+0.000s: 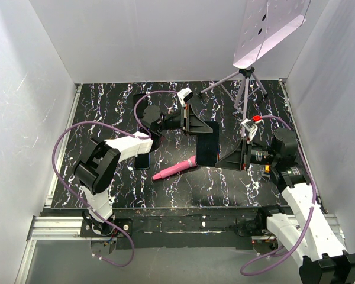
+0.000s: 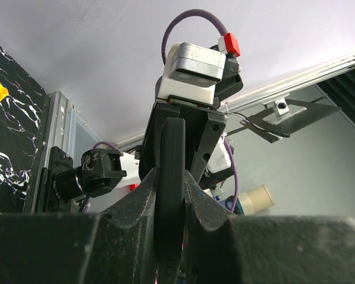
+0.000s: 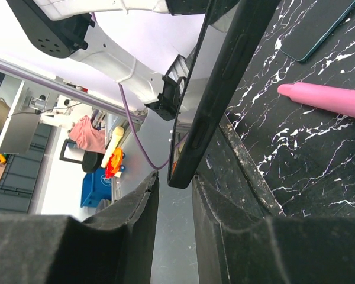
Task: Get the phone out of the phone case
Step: Remove the phone case from the phone.
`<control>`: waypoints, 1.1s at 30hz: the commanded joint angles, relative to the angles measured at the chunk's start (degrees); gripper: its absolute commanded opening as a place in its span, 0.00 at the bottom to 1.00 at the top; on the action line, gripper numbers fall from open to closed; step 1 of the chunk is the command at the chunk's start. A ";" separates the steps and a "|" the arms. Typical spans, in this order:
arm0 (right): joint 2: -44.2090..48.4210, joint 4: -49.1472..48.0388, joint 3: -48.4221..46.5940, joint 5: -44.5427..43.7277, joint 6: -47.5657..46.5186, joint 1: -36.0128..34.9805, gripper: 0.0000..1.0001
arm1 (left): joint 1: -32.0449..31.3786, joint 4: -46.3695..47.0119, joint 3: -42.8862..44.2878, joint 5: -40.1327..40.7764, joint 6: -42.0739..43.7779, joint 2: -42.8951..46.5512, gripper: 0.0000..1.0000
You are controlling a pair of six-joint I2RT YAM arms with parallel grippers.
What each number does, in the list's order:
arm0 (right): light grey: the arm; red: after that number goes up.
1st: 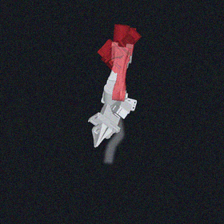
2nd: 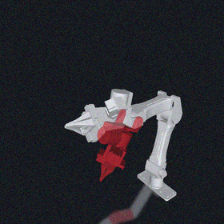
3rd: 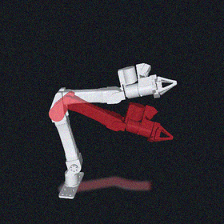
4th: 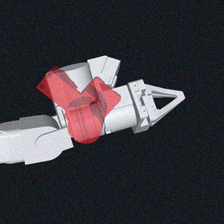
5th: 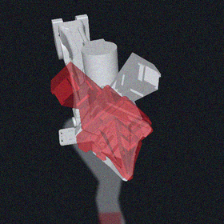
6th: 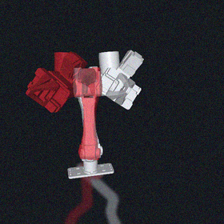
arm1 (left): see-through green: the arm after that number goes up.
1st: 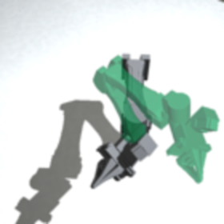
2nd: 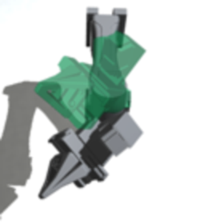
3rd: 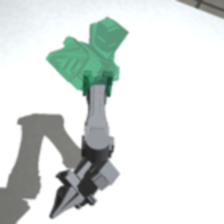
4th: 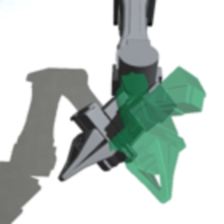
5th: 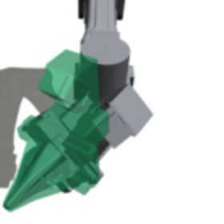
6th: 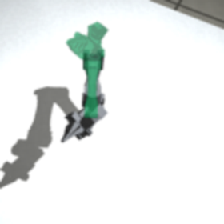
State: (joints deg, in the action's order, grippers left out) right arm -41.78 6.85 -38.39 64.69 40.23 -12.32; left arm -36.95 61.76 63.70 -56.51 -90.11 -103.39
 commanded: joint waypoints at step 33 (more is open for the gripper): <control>-3.93 8.44 -18.12 -42.86 -32.14 -30.57 0.01 | -2.60 20.51 2.22 -2.12 -21.16 -2.87 0.00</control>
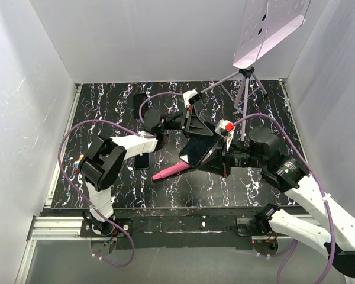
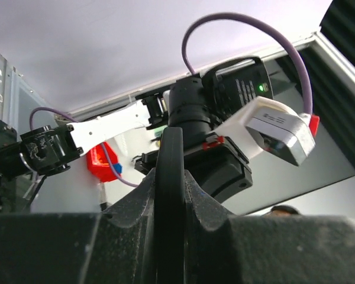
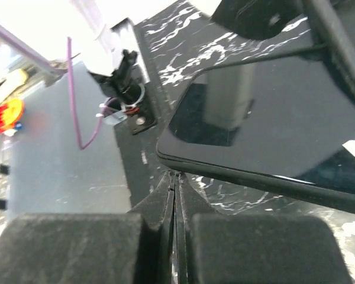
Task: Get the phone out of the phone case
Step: Remove the phone case from the phone.
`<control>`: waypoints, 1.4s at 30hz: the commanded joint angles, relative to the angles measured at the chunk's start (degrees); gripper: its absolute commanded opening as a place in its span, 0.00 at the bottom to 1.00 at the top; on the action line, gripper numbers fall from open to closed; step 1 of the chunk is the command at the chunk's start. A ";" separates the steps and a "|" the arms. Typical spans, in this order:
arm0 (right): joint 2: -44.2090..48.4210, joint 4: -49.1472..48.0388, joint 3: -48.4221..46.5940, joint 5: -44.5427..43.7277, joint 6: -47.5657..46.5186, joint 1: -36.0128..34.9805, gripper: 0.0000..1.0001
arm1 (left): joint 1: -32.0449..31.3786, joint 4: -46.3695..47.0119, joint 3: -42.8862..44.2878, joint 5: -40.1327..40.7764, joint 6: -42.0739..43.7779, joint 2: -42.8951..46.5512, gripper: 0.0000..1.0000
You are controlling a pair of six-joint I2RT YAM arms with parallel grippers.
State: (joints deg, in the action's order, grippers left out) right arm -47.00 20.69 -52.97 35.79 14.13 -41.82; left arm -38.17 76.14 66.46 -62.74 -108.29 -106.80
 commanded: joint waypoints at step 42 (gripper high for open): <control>7.63 -10.84 9.29 -6.88 27.35 5.17 0.38 | -0.67 4.90 -13.46 26.36 12.40 13.02 0.00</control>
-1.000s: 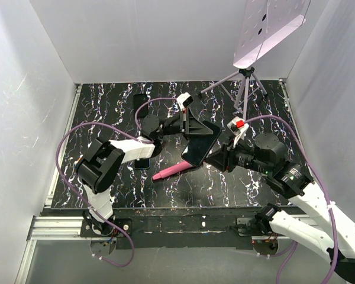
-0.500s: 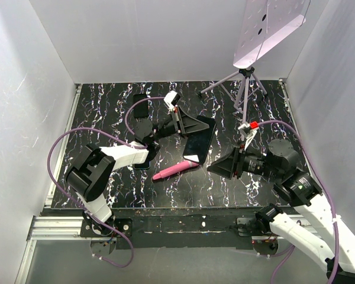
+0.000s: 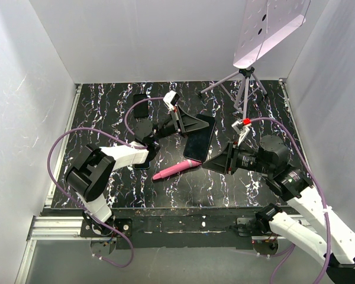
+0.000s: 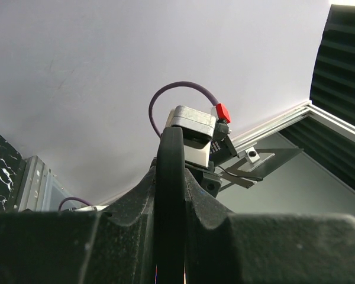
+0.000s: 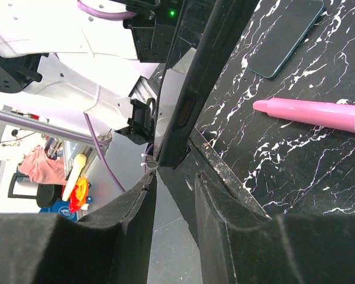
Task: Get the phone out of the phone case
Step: Remove the phone case from the phone.
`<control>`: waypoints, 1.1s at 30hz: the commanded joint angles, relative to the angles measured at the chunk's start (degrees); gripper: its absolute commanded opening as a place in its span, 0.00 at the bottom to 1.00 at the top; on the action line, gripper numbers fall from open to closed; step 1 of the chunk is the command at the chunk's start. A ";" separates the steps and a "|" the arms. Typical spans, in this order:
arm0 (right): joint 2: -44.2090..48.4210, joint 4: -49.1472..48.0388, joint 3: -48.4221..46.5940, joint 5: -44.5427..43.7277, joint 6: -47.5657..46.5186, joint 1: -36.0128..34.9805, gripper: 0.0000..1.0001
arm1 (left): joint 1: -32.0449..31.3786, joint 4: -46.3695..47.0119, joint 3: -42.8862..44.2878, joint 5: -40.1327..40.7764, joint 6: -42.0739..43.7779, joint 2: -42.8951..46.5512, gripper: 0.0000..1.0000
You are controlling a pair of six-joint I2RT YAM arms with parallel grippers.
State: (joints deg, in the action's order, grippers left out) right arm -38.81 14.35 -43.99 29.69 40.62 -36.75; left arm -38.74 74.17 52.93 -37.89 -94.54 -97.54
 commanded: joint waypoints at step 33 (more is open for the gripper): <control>-9.88 8.24 -4.09 -29.42 3.32 0.10 0.03 | -6.25 10.90 3.94 1.32 -8.02 1.47 0.00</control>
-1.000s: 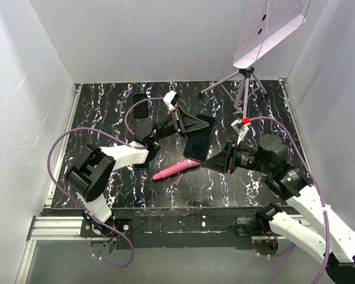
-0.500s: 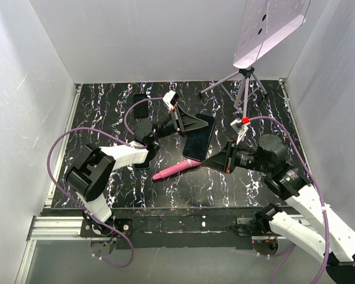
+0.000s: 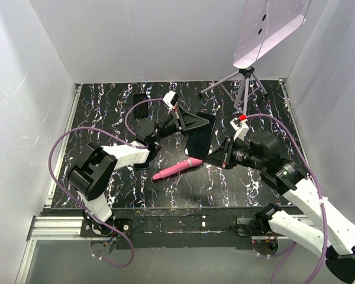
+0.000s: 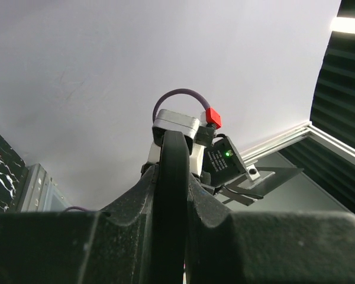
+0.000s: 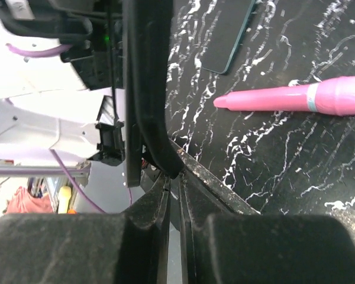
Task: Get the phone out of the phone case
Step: Remove the phone case from the phone.
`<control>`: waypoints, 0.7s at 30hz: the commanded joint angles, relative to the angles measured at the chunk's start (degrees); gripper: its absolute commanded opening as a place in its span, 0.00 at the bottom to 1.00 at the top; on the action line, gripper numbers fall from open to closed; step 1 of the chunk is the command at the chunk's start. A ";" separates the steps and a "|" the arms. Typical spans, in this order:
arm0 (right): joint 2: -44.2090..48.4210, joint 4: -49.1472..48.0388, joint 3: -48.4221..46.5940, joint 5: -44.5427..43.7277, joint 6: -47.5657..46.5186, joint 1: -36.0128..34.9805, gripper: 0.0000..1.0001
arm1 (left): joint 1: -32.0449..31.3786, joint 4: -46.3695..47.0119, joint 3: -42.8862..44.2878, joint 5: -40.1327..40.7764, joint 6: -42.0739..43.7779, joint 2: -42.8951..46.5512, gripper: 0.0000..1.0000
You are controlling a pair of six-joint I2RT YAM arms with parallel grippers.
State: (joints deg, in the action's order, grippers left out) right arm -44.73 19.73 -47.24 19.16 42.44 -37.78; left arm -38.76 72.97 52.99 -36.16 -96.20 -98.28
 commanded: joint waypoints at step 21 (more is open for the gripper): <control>1.76 -43.96 14.72 4.48 15.37 6.49 0.42 | -11.24 15.27 3.70 16.82 -2.15 3.53 0.00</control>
State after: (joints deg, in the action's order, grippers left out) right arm -38.74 -6.76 -34.22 24.73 51.27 -32.69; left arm -43.48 74.22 54.63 -24.36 -98.72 -99.90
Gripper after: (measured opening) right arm 0.408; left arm 0.163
